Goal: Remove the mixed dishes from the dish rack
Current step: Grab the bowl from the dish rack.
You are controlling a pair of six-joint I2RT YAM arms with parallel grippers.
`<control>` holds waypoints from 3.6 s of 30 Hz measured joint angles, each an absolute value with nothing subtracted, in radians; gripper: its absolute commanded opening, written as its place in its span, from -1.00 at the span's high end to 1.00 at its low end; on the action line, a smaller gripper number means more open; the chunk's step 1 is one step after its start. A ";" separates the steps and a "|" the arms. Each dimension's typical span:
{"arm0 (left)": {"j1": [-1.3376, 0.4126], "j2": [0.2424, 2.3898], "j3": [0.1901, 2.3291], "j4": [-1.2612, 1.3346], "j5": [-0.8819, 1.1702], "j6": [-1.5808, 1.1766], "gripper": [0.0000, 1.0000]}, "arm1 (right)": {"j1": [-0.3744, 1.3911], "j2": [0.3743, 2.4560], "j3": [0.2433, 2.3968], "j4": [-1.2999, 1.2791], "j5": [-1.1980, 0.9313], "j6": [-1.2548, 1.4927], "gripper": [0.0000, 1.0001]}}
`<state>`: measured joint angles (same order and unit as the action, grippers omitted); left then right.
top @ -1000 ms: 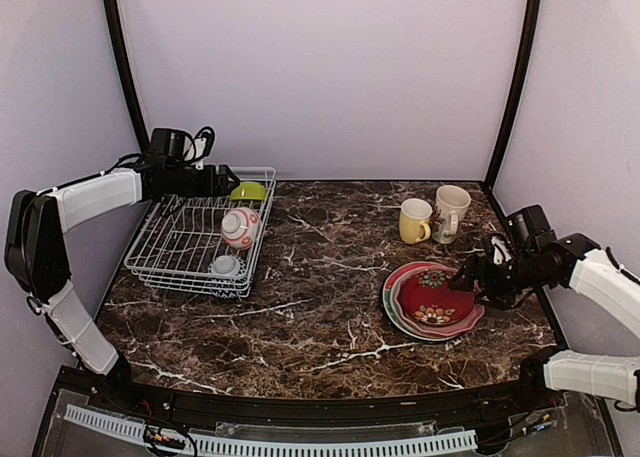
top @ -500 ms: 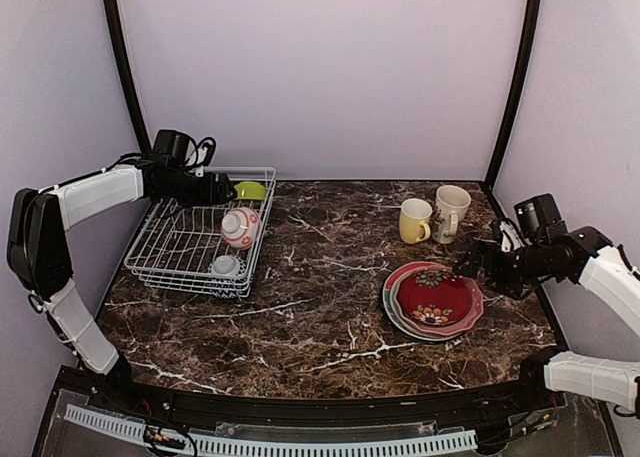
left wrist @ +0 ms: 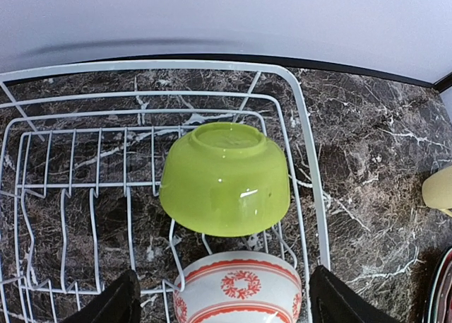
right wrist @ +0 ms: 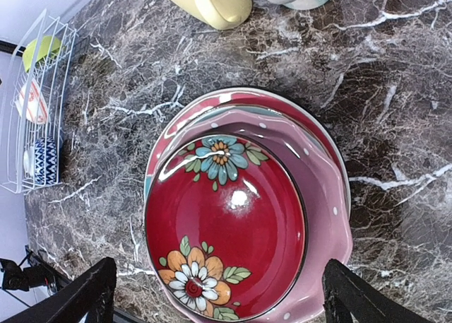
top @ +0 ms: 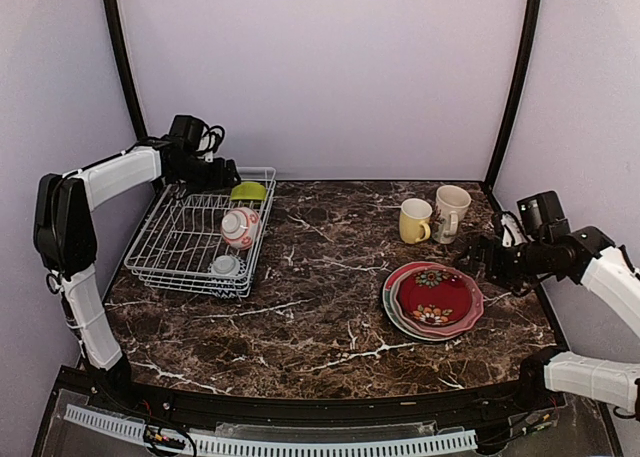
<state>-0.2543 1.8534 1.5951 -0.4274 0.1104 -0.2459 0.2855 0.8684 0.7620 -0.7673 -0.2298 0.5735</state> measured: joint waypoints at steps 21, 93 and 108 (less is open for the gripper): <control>-0.245 1.893 1.512 -0.226 0.247 -0.979 -0.79 | 0.286 0.852 0.727 -0.677 -0.239 0.579 -0.97; -0.245 2.220 1.647 0.225 0.171 -1.188 -0.06 | 0.286 0.813 0.678 -0.622 -0.273 0.649 -0.97; -0.251 2.330 1.835 0.132 0.141 -1.109 0.81 | 0.286 0.810 0.672 -0.620 -0.273 0.664 -0.97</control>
<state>-0.2512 2.3302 1.8355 0.1318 0.1413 -1.1088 0.2855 0.8097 0.6720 -0.6201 -0.2733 0.6636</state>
